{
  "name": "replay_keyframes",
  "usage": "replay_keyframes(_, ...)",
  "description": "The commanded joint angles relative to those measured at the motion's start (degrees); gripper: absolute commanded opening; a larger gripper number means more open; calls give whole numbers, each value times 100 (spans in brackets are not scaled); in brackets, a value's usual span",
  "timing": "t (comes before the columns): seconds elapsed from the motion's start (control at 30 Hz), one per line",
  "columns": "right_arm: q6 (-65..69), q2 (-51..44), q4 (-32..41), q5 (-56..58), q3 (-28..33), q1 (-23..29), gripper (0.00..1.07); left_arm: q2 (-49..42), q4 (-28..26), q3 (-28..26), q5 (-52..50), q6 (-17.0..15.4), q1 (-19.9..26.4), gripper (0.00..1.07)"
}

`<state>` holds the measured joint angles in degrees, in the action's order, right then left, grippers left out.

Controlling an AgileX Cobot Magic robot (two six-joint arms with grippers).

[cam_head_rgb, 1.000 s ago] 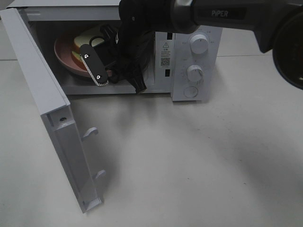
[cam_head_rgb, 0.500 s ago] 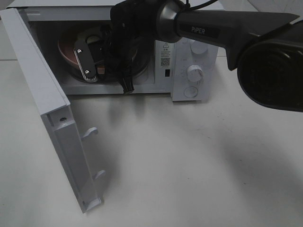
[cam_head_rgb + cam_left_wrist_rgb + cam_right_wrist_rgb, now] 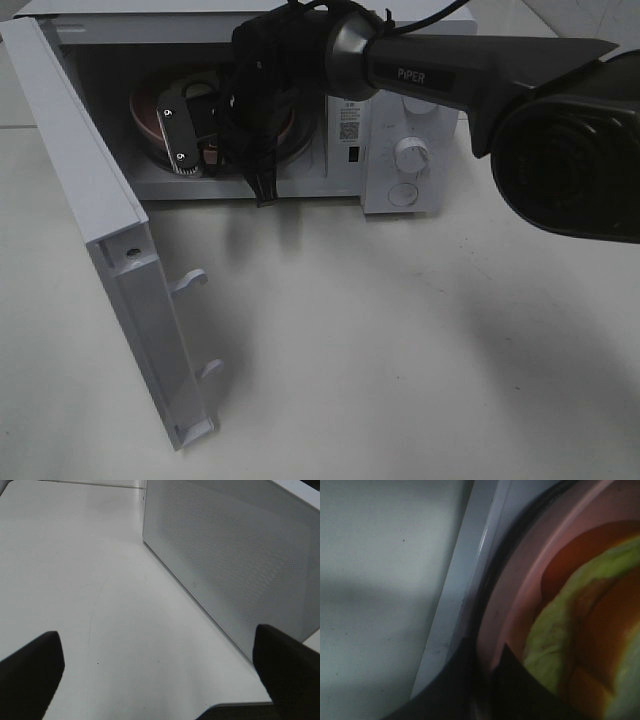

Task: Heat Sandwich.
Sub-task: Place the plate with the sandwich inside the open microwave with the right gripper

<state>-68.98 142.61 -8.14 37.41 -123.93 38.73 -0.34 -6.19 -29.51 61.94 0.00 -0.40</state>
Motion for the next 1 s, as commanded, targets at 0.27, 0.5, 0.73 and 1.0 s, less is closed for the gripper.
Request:
replay_keyframes(0.27, 796, -34, -40, -40, -80, 17, 52, -97, -34, 6, -86, 0, 17, 97)
replay_keyframes(0.5, 791, -166, 6, 86, 40, 17, 65, -97, -34, 6, -86, 0, 17, 97)
replay_keyframes(0.73, 791, -653, 46, -951, 1049, -6, 78, -97, -34, 6, -86, 0, 17, 97)
replay_keyframes(1.0, 882, -1043, 40, -1152, 1576, -6, 85, -97, -34, 6, -86, 0, 17, 97)
